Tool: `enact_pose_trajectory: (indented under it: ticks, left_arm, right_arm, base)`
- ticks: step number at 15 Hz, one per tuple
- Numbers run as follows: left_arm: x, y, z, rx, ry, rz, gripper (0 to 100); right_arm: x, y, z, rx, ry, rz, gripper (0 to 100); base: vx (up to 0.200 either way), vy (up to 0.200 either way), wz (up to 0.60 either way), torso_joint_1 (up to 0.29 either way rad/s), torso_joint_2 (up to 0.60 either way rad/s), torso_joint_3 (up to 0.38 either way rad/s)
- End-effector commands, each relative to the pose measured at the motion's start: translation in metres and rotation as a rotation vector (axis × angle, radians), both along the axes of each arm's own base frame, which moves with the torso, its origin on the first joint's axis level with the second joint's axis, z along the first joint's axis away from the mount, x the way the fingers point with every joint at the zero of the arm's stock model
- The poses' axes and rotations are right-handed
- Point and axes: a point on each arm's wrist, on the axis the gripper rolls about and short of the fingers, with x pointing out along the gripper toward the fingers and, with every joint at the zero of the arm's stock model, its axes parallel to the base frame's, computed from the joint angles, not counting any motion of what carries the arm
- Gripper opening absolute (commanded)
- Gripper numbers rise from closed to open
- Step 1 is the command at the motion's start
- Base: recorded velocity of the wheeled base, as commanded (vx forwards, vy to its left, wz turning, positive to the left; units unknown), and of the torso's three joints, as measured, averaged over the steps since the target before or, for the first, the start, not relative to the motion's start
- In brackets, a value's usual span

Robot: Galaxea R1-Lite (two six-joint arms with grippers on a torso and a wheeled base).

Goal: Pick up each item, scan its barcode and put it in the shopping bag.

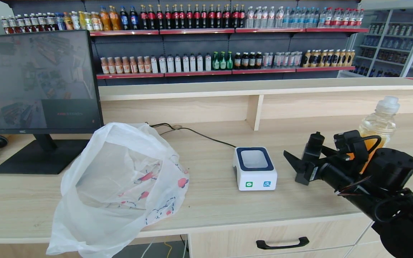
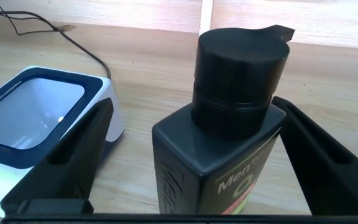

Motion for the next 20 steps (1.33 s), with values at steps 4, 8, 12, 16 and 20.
enact_pose_trajectory:
  ticks: [4, 8, 12, 16, 20]
  left_arm:
    - [0.000, 0.000, 0.000, 0.000, -0.001, 0.000, 100]
    - [0.000, 0.000, 0.000, 0.000, -0.001, 0.000, 100]
    - [0.000, 0.000, 0.000, 0.000, -0.001, 0.000, 100]
    - [0.000, 0.000, 0.000, 0.000, -0.001, 0.000, 100]
    - [0.000, 0.000, 0.000, 0.000, -0.001, 0.000, 100]
  right_arm:
    - [0.000, 0.001, -0.001, 0.001, 0.003, 0.004, 100]
    - [0.001, 0.005, -0.004, -0.002, 0.013, 0.019, 100]
    - [0.003, 0.006, -0.005, 0.001, 0.011, 0.036, 100]
    - [0.004, 0.007, -0.007, -0.001, 0.017, 0.053, 100]
    - [0.006, 0.015, -0.010, 0.000, 0.022, 0.078, 100]
  base:
    - [0.000, 0.000, 0.00, 0.000, 0.00, 0.000]
    - [0.000, 0.000, 0.00, 0.000, 0.00, 0.000]
    - [0.000, 0.000, 0.00, 0.000, 0.00, 0.000]
    - [0.000, 0.000, 0.00, 0.000, 0.00, 0.000]
    - [0.000, 0.000, 0.00, 0.000, 0.00, 0.000]
